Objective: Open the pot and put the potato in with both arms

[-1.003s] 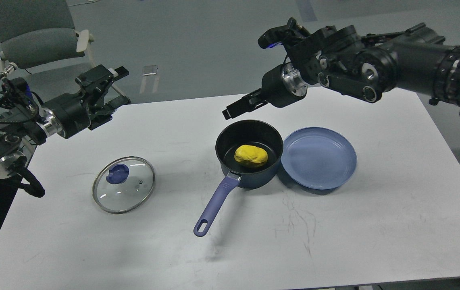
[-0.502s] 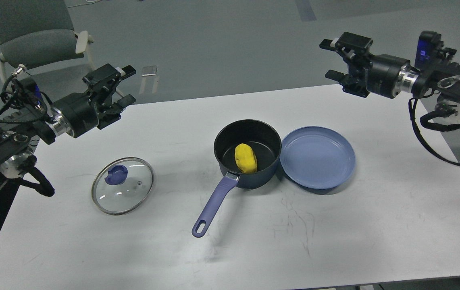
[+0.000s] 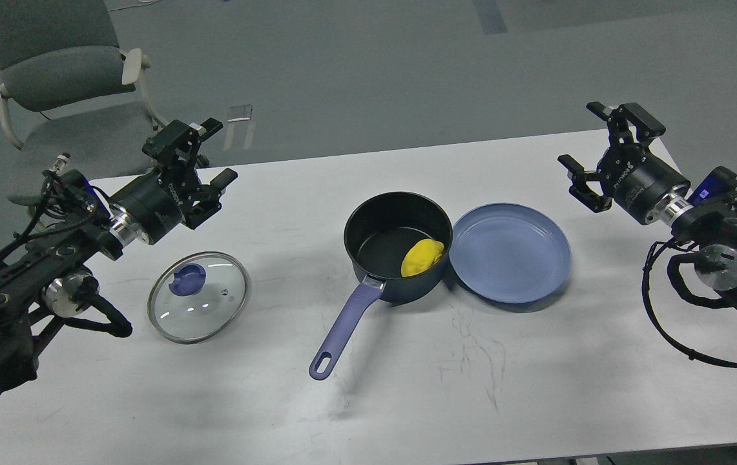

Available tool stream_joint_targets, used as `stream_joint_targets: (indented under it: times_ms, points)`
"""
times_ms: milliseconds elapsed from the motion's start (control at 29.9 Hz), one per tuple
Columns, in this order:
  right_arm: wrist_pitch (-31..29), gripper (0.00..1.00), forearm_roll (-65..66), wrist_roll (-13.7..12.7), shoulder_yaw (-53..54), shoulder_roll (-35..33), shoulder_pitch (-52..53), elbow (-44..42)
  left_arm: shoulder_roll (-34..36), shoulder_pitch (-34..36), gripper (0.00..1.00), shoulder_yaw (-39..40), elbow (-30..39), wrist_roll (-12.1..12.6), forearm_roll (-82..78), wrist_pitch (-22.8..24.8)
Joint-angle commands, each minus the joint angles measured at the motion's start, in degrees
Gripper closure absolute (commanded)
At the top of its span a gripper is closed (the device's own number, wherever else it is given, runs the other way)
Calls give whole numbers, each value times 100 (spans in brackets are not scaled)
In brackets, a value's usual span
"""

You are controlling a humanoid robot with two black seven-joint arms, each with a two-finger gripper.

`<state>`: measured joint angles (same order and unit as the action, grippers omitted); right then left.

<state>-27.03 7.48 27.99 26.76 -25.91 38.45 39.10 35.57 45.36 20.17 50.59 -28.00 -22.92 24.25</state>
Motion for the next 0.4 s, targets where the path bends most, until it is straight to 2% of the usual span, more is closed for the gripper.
stream_joint_targets:
  times_ms: [0, 234, 368]
  points:
    - [-39, 4, -10, 1, 13, 42, -75, 27, -146, -185, 2, 242, -84, 0, 6, 1]
    - [-48, 4, -36, 1, 13, 86, -75, 71, -234, -255, 2, 286, -119, 0, -2, 1]
    - [-57, 0, -36, 1, 13, 77, -92, 80, -243, -255, 2, 286, -119, 0, -2, -8]
